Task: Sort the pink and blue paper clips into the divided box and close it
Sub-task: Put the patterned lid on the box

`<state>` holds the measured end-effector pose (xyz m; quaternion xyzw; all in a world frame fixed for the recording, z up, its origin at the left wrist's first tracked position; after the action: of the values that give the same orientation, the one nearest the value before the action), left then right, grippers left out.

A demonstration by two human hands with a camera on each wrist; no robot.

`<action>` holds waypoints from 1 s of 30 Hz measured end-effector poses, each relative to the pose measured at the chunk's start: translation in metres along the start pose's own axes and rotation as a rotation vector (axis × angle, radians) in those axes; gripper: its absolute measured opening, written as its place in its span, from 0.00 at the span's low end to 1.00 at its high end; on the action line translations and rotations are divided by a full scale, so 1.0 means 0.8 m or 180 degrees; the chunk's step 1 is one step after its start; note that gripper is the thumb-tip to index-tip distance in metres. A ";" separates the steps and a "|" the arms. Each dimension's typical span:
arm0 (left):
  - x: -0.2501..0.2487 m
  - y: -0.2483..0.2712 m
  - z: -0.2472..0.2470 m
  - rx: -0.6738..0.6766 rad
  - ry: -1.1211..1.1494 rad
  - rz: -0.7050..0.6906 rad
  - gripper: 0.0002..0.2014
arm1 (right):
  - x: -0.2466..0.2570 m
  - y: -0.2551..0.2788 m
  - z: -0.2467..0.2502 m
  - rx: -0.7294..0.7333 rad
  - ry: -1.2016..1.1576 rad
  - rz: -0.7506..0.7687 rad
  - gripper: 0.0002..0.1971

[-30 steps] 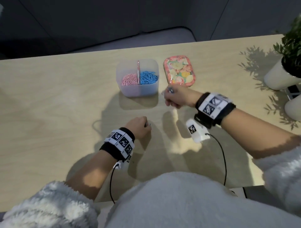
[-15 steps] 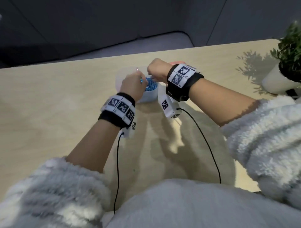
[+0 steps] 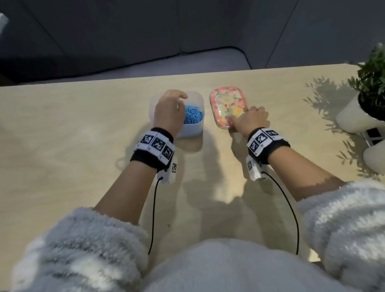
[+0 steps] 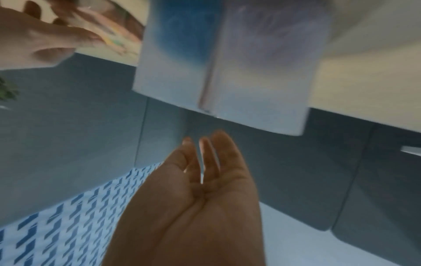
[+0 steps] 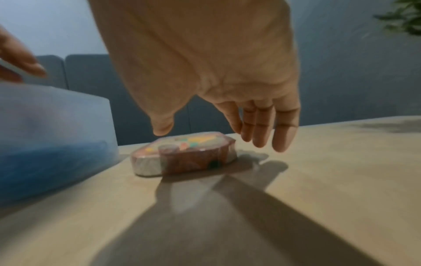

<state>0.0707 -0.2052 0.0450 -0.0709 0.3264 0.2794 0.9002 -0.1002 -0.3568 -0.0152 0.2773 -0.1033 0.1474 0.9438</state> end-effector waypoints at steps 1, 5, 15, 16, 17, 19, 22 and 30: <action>0.011 0.007 0.005 -0.0231 -0.0183 0.0038 0.16 | -0.003 -0.002 -0.006 0.0026 0.0044 -0.0061 0.44; 0.066 0.029 0.011 -0.0206 -0.0151 0.0897 0.25 | -0.010 -0.008 -0.021 -0.0047 -0.0284 -0.0102 0.42; 0.099 0.053 -0.020 0.0011 0.1925 0.0727 0.21 | 0.007 0.035 0.031 -0.1081 -0.2365 0.1204 0.16; 0.097 0.055 -0.020 0.0049 0.1932 0.0700 0.21 | 0.013 0.045 0.043 -0.1419 -0.2478 0.1389 0.15; 0.102 0.054 -0.022 0.0073 0.1932 0.0698 0.21 | 0.020 0.057 0.056 -0.1679 -0.2640 0.1575 0.15; 0.102 0.053 -0.021 0.0151 0.1906 0.0709 0.21 | 0.038 0.070 0.073 -0.1861 -0.2973 0.1835 0.14; 0.089 0.056 -0.009 0.0107 0.1972 0.0680 0.24 | 0.080 0.062 0.065 -0.1110 -0.3094 0.1985 0.13; 0.063 0.022 0.008 0.0263 0.2806 0.0605 0.29 | 0.134 0.019 0.002 -0.0197 -0.2261 0.1488 0.09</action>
<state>0.0961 -0.1653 0.0194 -0.1169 0.6946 0.2906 0.6477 -0.0053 -0.3217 0.0238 0.2514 -0.4865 0.2495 0.7987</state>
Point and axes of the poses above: each hand's wrist, its own y-axis away from the middle knuckle, its own z-axis out of the back of the hand, x = y × z, the point moved 3 cm from there along -y, towards the middle knuckle, and after that the axes turned 14 degrees about x, right-handed, at the moved point
